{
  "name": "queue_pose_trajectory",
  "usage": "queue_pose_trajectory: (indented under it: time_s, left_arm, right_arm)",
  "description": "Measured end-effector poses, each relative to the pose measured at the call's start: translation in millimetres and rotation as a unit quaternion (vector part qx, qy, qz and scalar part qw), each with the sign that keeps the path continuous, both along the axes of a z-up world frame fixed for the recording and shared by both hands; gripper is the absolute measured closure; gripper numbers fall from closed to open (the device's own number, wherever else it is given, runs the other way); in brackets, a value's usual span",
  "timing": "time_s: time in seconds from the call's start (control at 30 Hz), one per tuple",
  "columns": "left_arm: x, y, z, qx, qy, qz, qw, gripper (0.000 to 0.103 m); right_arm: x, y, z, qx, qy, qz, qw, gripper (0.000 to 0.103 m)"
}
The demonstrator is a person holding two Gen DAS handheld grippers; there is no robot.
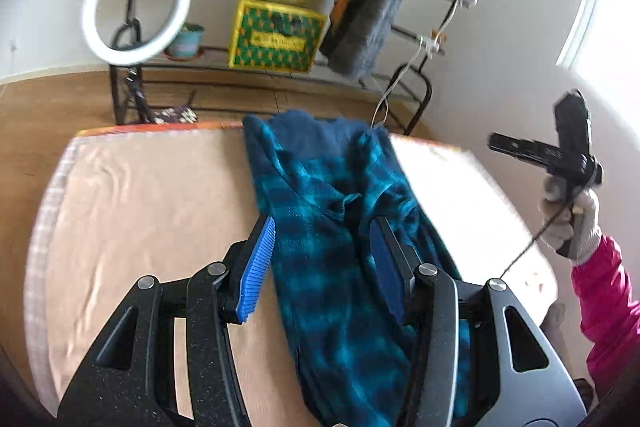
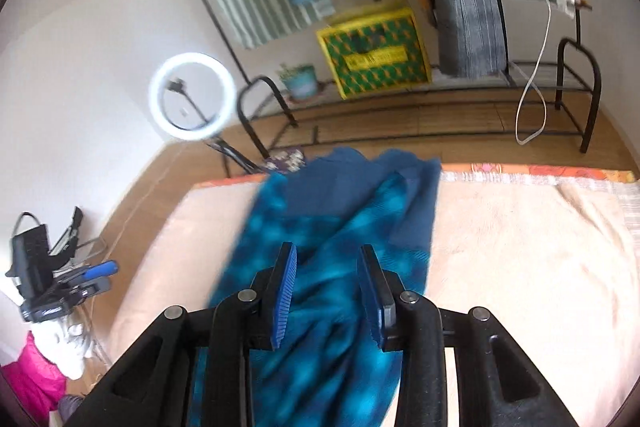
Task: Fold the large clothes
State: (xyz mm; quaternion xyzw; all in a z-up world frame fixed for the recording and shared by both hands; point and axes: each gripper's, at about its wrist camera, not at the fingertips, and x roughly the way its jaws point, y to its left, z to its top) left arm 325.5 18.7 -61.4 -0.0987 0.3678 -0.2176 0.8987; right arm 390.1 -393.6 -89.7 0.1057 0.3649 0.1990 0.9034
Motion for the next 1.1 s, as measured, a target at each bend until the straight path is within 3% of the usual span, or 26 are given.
queue_pose_trajectory:
  time_s: [0.2, 0.33, 0.5, 0.63, 0.77, 0.93, 1.1]
  left_arm:
    - [-77.3, 29.5, 60.5, -0.009, -0.037, 0.005, 0.9993, 0.053]
    - [-130.6, 41.9, 102.6, -0.019, -0.061, 0.001, 0.9979, 0.053]
    - [-179.9, 38.0, 127.6, -0.011, -0.067, -0.026, 0.9974, 0.053]
    - [-206.6, 20.7, 120.4, -0.018, -0.044, -0.055, 0.9974, 0.053]
    - [-210.4, -8.1, 96.1, -0.018, -0.010, -0.076, 0.9969, 0.053]
    - [-197.3, -50.7, 59.4, -0.010, 0.017, -0.091, 0.9956, 0.053]
    - [-160.0, -86.3, 16.6, -0.003, 0.060, -0.107, 0.9924, 0.053]
  right_arm:
    - [-102.8, 0.1, 92.2, -0.006, -0.067, -0.013, 0.998, 0.069]
    - [-175.7, 6.4, 147.1, -0.035, -0.109, -0.022, 0.993, 0.069]
    - [-248.9, 11.2, 182.3, -0.048, -0.125, -0.032, 0.990, 0.065]
    - [-300.4, 15.4, 180.1, -0.035, -0.118, -0.025, 0.992, 0.061]
    - [-332.9, 17.4, 156.6, -0.037, -0.102, -0.029, 0.994, 0.061]
    - [-330.1, 16.1, 115.6, -0.034, -0.078, -0.036, 0.996, 0.061]
    - [-290.7, 19.8, 41.1, 0.007, -0.005, -0.041, 0.999, 0.060]
